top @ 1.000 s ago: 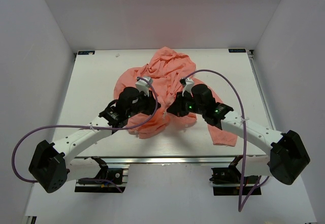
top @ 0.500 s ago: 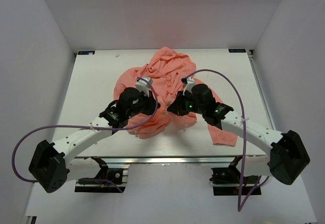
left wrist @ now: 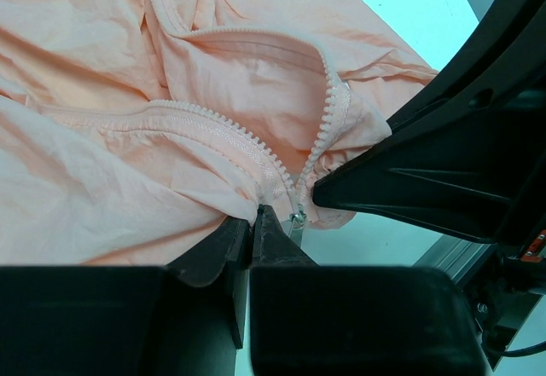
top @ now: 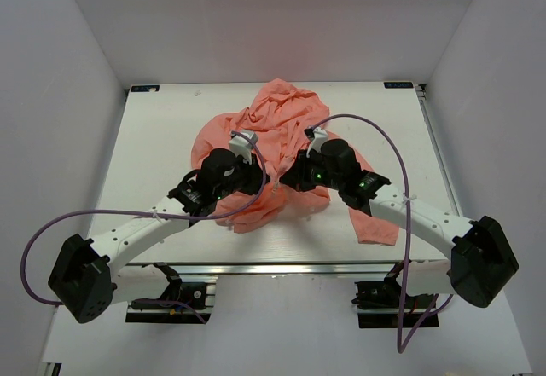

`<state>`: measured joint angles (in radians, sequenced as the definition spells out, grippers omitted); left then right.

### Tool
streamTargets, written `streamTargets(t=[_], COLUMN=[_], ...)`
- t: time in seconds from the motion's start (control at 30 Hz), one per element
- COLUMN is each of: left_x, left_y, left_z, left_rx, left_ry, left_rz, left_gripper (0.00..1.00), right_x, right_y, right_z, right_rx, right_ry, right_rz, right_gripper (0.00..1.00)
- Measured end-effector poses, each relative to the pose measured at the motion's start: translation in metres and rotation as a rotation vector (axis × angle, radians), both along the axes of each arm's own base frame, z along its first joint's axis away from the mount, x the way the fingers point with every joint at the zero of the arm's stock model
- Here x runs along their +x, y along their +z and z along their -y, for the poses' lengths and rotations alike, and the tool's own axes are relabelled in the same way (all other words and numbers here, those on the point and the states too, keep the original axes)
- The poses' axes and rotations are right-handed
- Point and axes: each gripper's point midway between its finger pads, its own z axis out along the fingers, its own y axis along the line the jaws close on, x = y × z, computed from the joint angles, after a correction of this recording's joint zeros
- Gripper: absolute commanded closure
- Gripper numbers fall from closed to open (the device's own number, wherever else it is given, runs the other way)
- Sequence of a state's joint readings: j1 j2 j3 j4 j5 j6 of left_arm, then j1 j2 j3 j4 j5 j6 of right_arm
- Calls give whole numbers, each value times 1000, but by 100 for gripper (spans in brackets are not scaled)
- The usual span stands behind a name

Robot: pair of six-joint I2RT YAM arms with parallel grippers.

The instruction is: Zip up the jacket

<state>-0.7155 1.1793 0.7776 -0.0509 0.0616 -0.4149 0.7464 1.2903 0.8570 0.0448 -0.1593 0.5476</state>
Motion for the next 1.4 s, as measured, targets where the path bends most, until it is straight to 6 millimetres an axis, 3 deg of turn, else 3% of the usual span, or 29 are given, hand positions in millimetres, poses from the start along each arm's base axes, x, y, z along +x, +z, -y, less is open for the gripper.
streamTargets(t=[1.4], left_x=[2], left_y=[1], left_z=[0], left_rx=[-22], left_ry=[37], left_rz=[-10], left_gripper=[100], right_x=[-1], right_y=[11], right_z=[1], right_rx=[29], right_ry=[-9], right_rz=[15], right_gripper=[100])
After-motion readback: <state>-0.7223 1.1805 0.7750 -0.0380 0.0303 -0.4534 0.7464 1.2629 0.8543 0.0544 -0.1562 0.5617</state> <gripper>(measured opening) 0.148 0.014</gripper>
